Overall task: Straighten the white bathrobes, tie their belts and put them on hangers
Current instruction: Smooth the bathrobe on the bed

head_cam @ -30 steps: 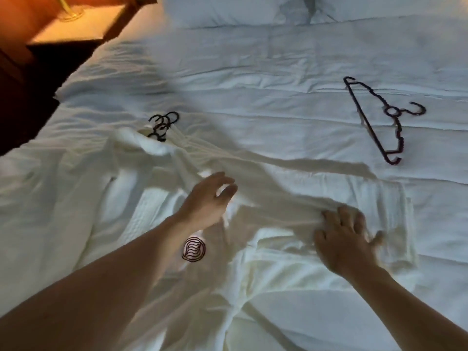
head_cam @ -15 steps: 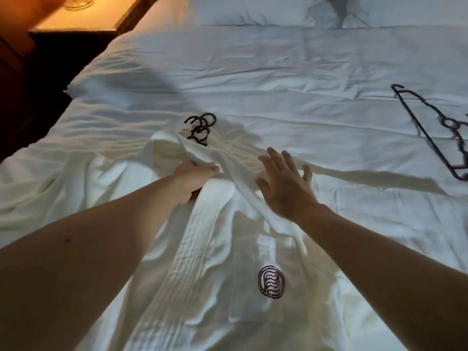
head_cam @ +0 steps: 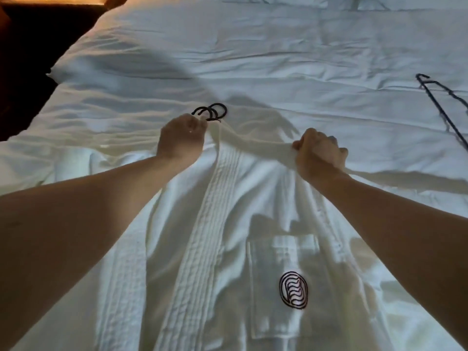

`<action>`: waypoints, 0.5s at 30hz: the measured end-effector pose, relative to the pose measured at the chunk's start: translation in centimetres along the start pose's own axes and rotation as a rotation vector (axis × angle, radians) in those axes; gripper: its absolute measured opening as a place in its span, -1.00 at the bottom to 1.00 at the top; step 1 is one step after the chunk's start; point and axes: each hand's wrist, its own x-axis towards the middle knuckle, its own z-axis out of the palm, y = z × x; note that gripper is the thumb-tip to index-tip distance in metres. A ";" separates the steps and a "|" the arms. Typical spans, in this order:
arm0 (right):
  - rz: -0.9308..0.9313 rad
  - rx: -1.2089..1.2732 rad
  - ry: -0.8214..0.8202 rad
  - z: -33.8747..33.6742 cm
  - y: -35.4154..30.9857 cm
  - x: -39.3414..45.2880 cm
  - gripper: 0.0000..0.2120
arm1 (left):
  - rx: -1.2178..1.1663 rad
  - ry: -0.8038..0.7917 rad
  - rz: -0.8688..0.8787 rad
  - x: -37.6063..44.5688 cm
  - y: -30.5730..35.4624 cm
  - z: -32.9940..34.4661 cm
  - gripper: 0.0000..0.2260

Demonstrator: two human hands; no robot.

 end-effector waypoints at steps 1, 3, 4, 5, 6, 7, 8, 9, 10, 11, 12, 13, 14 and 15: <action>-0.002 -0.038 0.009 0.0 0.0 0.2 -0.74 | -0.024 0.059 0.073 0.2 -1.1 -0.9 -0.75; -0.050 -0.058 0.009 -0.2 -0.6 0.0 -0.68 | -0.150 0.146 0.206 0.4 -3.6 -2.9 -0.87; -0.098 -0.025 -0.008 -0.3 -1.2 -0.5 -0.65 | -0.279 0.178 0.206 0.6 -4.9 -4.0 -0.89; -0.171 0.003 -0.023 -0.4 -1.9 -1.1 -0.61 | -0.382 0.200 0.173 0.8 -6.0 -5.0 -0.87; -0.258 0.001 -0.039 -0.4 -2.4 -1.9 -0.57 | -0.418 0.205 0.146 0.8 -6.6 -6.0 -0.84; -0.333 -0.026 -0.062 -0.3 -3.0 -2.6 -0.52 | -0.347 0.159 0.115 1.0 -7.6 -6.9 -0.79; -0.379 -0.058 -0.109 0.0 -3.5 -3.5 -0.48 | -0.222 0.052 0.086 1.1 -8.7 -7.6 -0.74; -0.394 -0.091 -0.176 0.5 -3.8 -4.2 -0.44 | -0.100 -0.095 0.042 1.0 -9.8 -8.2 -0.68; -0.390 -0.121 -0.252 1.1 -4.0 -4.8 -0.41 | 0.006 -0.250 0.031 0.9 -10.5 -8.7 -0.64; -0.387 -0.149 -0.323 2.0 -4.0 -5.3 -0.37 | 0.108 -0.383 0.050 0.6 -10.8 -9.0 -0.56; -0.385 -0.174 -0.372 2.9 -4.1 -5.7 -0.34 | 0.201 -0.480 0.077 0.4 -10.9 -9.1 -0.45; -0.378 -0.189 -0.403 3.7 -3.9 -5.8 -0.31 | 0.277 -0.539 0.097 0.3 -10.6 -8.8 -0.38; -0.363 -0.191 -0.418 4.4 -3.9 -5.8 -0.30 | 0.328 -0.559 0.101 0.5 -10.6 -8.1 -0.38; -0.339 -0.193 -0.426 4.9 -3.6 -5.6 -0.29 | 0.366 -0.532 0.100 0.6 -10.1 -7.1 -0.47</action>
